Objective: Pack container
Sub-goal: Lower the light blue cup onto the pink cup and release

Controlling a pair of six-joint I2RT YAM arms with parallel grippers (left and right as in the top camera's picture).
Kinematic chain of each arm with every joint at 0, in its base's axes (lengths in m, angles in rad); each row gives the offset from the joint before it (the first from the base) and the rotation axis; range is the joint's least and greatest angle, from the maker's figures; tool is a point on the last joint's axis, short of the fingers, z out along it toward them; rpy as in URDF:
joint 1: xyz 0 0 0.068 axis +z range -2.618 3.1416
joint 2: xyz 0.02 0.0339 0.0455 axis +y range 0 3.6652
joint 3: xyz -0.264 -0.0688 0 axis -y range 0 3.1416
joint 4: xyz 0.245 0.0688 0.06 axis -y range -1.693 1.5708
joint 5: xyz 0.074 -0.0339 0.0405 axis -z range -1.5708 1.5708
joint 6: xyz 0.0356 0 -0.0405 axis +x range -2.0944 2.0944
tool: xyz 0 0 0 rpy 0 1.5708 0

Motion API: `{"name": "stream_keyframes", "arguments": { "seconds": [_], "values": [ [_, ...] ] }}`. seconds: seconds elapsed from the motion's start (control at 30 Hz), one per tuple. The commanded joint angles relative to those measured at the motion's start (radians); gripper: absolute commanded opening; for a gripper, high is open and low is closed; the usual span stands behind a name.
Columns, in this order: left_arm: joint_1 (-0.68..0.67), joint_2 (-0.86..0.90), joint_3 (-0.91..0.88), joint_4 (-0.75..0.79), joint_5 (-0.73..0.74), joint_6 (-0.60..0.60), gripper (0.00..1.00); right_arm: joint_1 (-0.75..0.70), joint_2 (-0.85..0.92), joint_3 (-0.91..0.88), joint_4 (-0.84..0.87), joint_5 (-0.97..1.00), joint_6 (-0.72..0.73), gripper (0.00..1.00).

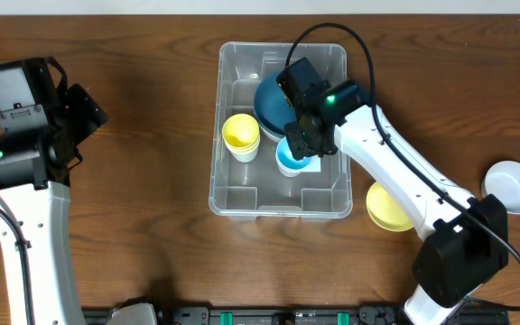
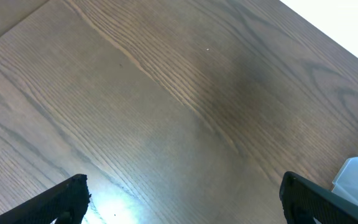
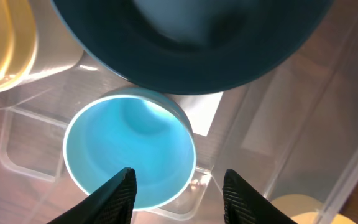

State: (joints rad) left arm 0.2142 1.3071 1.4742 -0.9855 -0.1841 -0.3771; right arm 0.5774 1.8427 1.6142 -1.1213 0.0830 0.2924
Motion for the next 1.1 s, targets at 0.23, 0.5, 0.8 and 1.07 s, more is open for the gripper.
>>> {"name": "stream_keyframes", "arguments": {
  "seconds": [0.23,0.5,0.8,1.07],
  "values": [
    [0.005,0.006,0.011,-0.001,-0.011,-0.001,0.98,0.002,-0.004,0.0,0.007,-0.019,-0.001,0.48],
    [0.005,0.006,0.011,-0.002,-0.011,-0.001,0.98,0.002,-0.004,-0.016,0.019,-0.004,0.026,0.46],
    [0.005,0.006,0.011,-0.002,-0.011,-0.001,0.98,-0.004,-0.004,-0.134,0.105,-0.005,0.045,0.42],
    [0.005,0.006,0.011,-0.001,-0.011,-0.001,0.98,-0.008,-0.004,-0.135,0.105,-0.005,0.044,0.1]
  ]
}}
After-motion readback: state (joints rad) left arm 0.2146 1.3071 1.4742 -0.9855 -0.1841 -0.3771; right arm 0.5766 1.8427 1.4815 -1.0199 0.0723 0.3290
